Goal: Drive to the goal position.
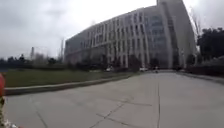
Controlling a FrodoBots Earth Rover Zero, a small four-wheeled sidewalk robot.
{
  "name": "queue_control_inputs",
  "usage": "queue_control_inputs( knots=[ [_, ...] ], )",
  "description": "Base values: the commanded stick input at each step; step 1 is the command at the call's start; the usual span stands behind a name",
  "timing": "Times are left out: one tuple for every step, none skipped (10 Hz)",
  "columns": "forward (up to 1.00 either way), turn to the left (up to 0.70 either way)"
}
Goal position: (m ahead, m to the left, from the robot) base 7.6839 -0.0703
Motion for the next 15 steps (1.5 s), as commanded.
queue_control_inputs(
  knots=[
    [0.7,0.0],
    [0.7,0.0],
    [0.7,0.0],
    [0.7,0.0],
    [0.7,0.0],
    [0.7,0.0],
    [0.7,0.0],
    [0.7,0.0],
    [0.7,0.0],
    [0.7,0.0],
    [0.7,0.0],
    [0.7,0.0],
    [0.7,0.0],
    [0.7,0.0],
    [0.7,0.0]
  ],
)
